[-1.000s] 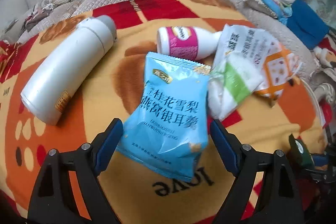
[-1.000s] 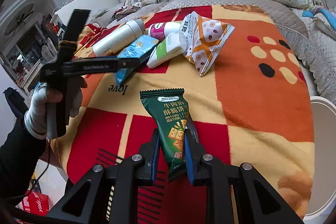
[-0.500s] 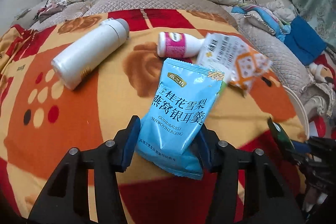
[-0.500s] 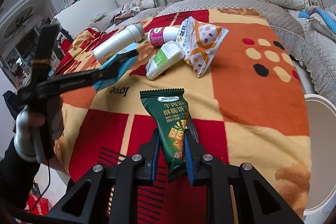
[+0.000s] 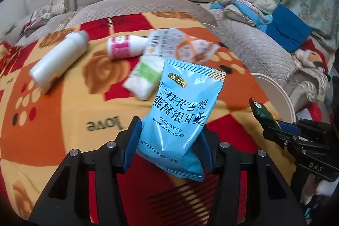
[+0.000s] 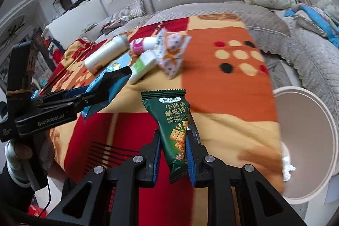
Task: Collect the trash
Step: 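Carry the green packet and blue packet over the white bin, then open both grippers to drop the packets into the white bin, then move both open grippers back toward the remaining items on the blanket, then grasp the white-green tissue pack with the left gripper while the right gripper grasps the orange-patterned packet, then carry the tissue pack and orange-patterned packet over the white bin, then open both grippers to drop the items into the white bin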
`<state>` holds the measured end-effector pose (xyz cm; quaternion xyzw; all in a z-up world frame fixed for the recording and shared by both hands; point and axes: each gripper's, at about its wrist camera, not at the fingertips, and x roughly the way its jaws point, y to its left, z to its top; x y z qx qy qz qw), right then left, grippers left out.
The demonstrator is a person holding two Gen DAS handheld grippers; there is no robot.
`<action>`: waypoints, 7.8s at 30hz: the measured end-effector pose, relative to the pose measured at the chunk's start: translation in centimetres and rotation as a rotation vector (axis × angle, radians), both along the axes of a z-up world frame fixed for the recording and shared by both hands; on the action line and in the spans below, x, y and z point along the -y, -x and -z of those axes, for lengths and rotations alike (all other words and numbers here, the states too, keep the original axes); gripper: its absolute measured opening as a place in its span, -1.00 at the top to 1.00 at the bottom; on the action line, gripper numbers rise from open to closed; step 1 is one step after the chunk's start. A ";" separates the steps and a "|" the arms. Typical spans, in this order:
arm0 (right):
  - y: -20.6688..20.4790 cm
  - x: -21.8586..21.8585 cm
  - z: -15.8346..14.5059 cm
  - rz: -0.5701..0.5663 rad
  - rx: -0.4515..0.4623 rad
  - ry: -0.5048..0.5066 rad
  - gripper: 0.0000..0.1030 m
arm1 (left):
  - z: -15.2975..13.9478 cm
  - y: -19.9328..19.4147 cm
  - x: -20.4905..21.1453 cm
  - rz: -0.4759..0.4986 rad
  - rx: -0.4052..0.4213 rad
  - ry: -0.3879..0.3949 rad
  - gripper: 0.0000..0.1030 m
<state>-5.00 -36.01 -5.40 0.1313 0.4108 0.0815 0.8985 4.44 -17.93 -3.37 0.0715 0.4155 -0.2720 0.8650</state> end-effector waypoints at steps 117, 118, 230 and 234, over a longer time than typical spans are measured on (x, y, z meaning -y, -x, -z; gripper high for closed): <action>-2.2 4.4 1.4 0.126 -0.110 -0.004 -0.24 | 3.9 -10.8 1.1 0.068 -0.018 -0.045 -0.54; -2.6 4.3 1.4 0.119 -0.112 -0.002 -0.24 | 4.3 -11.2 1.4 0.067 -0.021 -0.064 -0.54; 8.9 19.5 3.9 0.506 -0.092 -0.061 0.05 | 1.2 4.4 20.4 0.280 -0.113 0.092 -0.35; 8.9 18.0 3.0 0.493 -0.075 -0.023 0.03 | 0.3 4.7 18.4 0.219 -0.060 0.106 -0.35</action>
